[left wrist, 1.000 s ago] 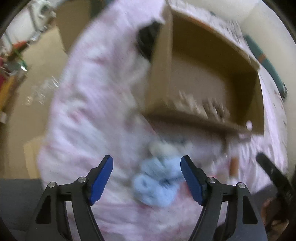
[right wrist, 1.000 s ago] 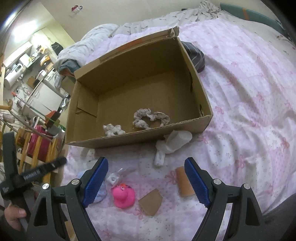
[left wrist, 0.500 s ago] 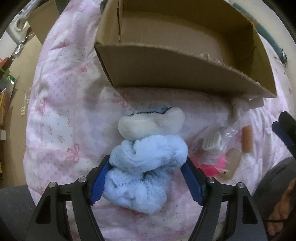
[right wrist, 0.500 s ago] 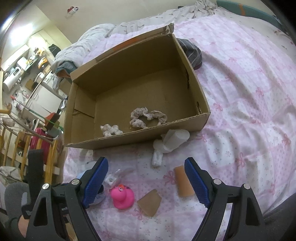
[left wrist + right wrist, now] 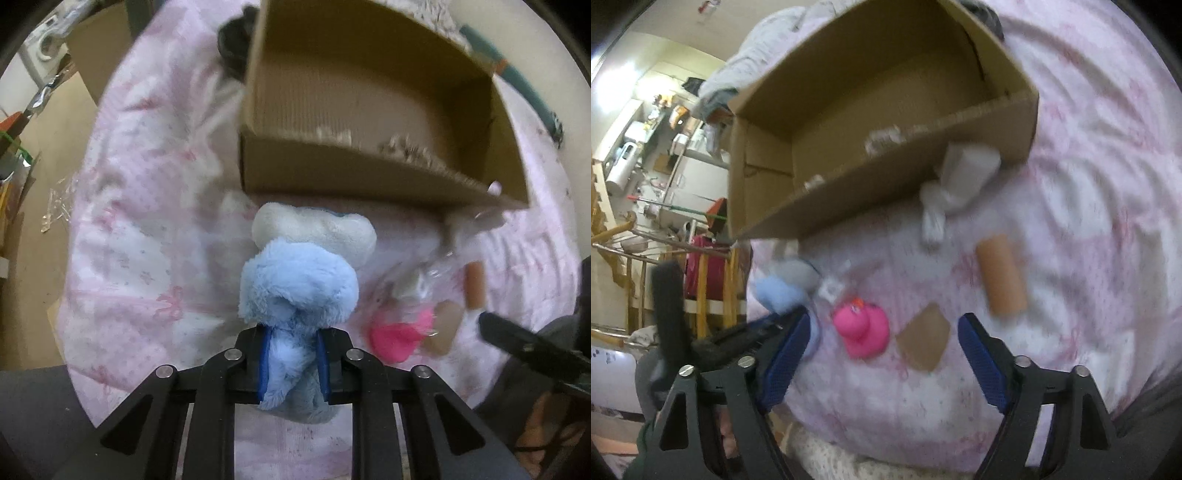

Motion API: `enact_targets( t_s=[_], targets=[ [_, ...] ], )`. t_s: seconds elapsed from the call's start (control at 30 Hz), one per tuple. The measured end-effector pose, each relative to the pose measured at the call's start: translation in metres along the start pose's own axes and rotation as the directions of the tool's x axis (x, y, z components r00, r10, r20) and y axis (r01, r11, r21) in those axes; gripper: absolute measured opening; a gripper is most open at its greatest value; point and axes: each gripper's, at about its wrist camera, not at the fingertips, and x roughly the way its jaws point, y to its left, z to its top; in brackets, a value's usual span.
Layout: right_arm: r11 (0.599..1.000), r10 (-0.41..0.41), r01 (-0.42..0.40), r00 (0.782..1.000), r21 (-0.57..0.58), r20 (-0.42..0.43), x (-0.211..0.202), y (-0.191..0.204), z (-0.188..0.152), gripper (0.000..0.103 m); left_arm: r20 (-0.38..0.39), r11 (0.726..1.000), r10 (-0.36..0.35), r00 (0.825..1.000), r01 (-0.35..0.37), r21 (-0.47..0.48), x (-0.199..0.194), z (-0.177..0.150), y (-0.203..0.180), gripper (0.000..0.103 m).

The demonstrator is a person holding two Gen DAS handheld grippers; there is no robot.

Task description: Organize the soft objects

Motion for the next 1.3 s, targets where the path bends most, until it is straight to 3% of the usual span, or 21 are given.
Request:
enact_targets(
  t_s=[0.17, 0.27, 0.43, 0.7, 0.97, 1.07, 1.3],
  targets=[
    [0.999, 0.005, -0.004, 1.0, 0.032, -0.027, 0.009, -0.005, -0.005, 0.072, 0.038, 1.0, -0.005, 0.999, 0.006, -0.022, -0.016, -0.01, 0.006, 0.019],
    [0.998, -0.025, 0.029, 0.998, 0.058, -0.059, 0.019, -0.012, -0.003, 0.057, 0.058, 1.0, 0.001, 0.998, 0.0, -0.01, -0.022, -0.011, 0.002, 0.019],
    [0.994, -0.09, 0.097, 0.99, 0.057, -0.105, 0.038, -0.016, -0.002, 0.046, 0.054, 1.0, 0.004, 0.999, -0.003, -0.011, -0.027, -0.018, 0.0, 0.019],
    [0.991, -0.13, 0.135, 0.983, 0.026, -0.126, 0.049, -0.014, -0.001, 0.015, 0.043, 1.0, 0.015, 0.999, -0.015, -0.007, -0.019, -0.007, 0.002, 0.019],
    [0.994, -0.113, 0.112, 0.993, -0.012, -0.045, 0.03, -0.004, -0.001, 0.01, 0.044, 0.999, 0.035, 0.998, -0.034, -0.018, -0.017, -0.007, 0.004, 0.019],
    [0.996, -0.083, 0.084, 0.996, -0.021, 0.044, 0.012, 0.0, 0.002, 0.01, 0.037, 0.999, 0.047, 0.998, -0.047, -0.021, -0.015, -0.007, 0.004, 0.019],
    [0.997, -0.052, 0.061, 0.977, -0.037, 0.208, -0.021, 0.003, 0.01, 0.009, 0.052, 0.998, 0.054, 0.997, -0.053, -0.029, -0.016, -0.007, 0.005, 0.019]
  ],
)
